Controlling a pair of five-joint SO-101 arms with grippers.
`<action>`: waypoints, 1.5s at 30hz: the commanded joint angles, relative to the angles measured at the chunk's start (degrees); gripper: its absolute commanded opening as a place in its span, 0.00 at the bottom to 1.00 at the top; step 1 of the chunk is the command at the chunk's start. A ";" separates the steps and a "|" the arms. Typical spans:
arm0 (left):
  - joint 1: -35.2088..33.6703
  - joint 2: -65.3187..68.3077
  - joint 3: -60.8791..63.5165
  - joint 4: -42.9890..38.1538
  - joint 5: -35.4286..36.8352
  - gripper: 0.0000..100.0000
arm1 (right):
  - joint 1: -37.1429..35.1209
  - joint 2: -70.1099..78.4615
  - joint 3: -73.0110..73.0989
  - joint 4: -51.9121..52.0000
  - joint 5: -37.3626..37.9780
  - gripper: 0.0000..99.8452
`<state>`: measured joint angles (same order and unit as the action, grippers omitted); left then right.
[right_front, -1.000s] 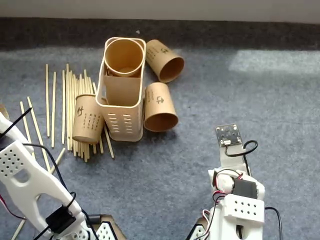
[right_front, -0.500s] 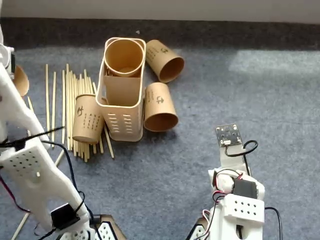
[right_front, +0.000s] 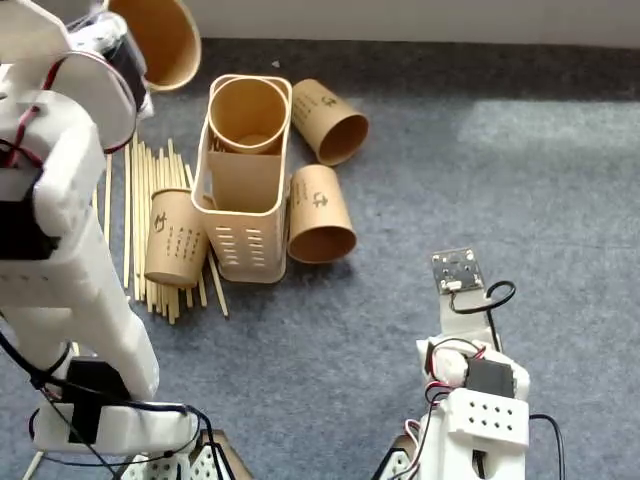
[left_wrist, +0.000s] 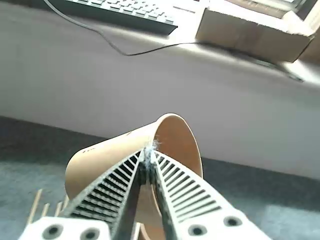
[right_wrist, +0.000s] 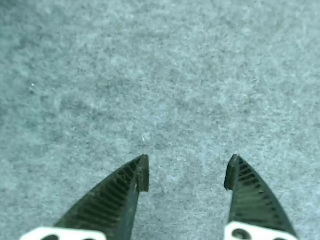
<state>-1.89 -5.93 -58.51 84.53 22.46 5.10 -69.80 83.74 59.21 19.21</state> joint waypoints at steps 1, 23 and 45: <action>5.76 -0.66 0.22 -8.88 8.26 0.00 | -0.40 -0.66 -0.22 -0.92 0.62 0.25; 4.18 21.41 0.22 -4.92 30.07 0.00 | -0.57 -0.75 -0.13 -1.01 0.62 0.25; 3.65 19.56 0.04 9.05 0.09 0.35 | -0.57 -0.75 -0.22 -1.01 0.62 0.25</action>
<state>2.51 16.40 -57.98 91.74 28.26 5.10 -69.80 83.82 59.21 19.21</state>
